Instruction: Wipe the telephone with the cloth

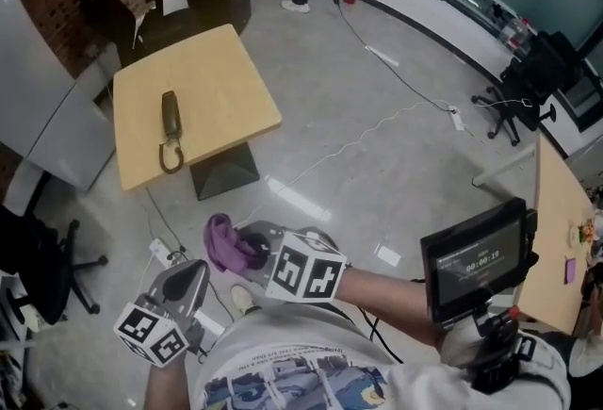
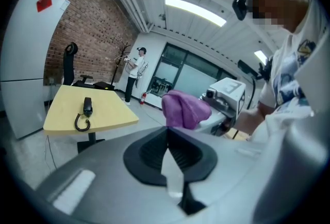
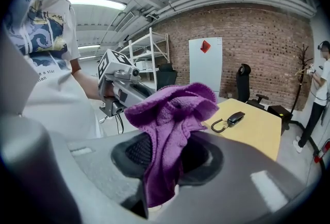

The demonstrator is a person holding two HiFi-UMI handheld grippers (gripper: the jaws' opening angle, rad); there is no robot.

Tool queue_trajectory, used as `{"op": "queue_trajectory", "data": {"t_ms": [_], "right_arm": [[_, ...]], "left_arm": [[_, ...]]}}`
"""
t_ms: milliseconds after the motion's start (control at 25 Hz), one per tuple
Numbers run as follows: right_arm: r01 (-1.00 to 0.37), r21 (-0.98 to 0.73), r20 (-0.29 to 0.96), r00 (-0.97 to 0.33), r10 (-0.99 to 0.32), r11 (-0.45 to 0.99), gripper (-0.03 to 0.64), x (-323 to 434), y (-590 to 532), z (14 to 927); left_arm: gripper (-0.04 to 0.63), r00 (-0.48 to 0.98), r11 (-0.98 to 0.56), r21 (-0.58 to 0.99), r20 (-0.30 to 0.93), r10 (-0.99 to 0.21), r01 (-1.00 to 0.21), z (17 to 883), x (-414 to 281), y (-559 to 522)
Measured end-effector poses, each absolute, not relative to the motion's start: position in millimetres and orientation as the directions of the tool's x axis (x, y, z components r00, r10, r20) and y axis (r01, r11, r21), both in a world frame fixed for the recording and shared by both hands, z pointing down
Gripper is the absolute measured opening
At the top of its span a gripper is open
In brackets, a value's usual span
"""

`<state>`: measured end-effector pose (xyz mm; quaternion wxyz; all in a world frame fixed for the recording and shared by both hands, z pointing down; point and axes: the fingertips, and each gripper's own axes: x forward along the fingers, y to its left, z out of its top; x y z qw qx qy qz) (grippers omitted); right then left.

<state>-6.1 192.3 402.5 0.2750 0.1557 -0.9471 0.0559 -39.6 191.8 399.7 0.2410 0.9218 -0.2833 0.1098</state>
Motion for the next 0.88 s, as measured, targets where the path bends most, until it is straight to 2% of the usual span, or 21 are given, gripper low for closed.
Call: {"op": "queue_trajectory", "data": {"t_ms": [880], "right_arm": [[-0.351, -0.015, 0.567, -0.774, -0.281, 0.936, 0.112, -41.0, 183.7, 402.4]], "left_arm": [[0.006, 0.833, -0.734, 0.399, 0.338, -0.438, -0.549, 409.5, -77.5, 179.3]]}}
